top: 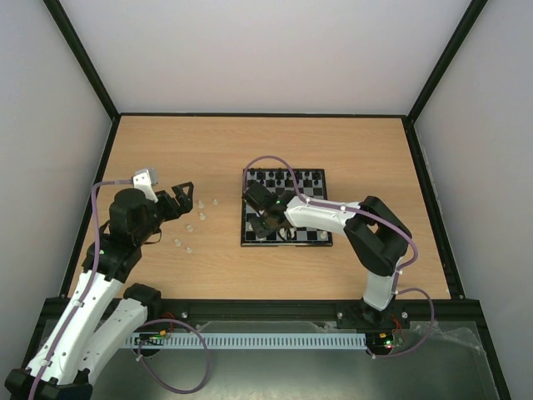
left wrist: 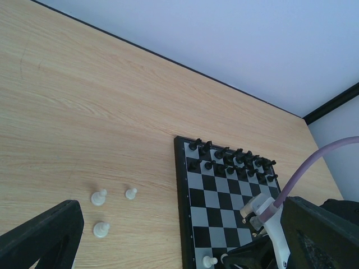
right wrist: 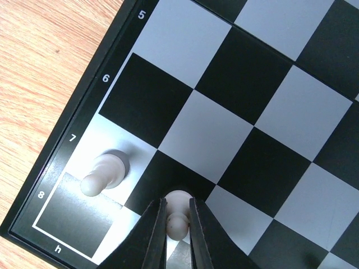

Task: Set up the chess pieces on the board
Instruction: Place the chess piece on the chessboard, then pick up the chess piece at the center of the board.

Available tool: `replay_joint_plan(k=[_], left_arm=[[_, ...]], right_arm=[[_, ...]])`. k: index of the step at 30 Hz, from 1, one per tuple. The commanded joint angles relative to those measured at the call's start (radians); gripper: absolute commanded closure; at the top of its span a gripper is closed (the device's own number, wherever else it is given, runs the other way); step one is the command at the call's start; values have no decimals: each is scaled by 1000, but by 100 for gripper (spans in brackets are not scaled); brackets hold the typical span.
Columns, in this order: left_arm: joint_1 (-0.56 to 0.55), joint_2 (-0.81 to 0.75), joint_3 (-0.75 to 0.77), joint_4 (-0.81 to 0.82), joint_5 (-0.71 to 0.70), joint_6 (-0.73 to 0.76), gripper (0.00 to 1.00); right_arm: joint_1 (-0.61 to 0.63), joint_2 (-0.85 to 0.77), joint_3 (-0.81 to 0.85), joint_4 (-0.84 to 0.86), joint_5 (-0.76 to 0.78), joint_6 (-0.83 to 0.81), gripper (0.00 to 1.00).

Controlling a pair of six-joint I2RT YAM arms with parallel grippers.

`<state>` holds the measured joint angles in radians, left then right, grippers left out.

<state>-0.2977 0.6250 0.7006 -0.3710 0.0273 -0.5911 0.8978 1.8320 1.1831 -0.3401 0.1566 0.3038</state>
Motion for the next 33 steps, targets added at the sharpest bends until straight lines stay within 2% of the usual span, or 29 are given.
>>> replay_joint_plan(k=[1,4,13,23,27,33], left_arm=[[5,-2,-13,18,6,0,0],[3,-3,-11,17,6,2,0],[4,-8,2,14,4,-3,1],[5,-33,64,-13,-24,3,0],[5,-84,100,-24,-27,-7,1],[4,-181,192,-64,-33,-24,0]], right_arm=[[-3,22,15,-16,-20,5,86],[-2,8,9,-12,-19,6,77],[-3,-110,-8,-4,15,15,65],[37,-164,30,-16,-19,-9,62],[110,-116,88,-17,-43,-31,62],[190,16,207,20,-180,-23,65]])
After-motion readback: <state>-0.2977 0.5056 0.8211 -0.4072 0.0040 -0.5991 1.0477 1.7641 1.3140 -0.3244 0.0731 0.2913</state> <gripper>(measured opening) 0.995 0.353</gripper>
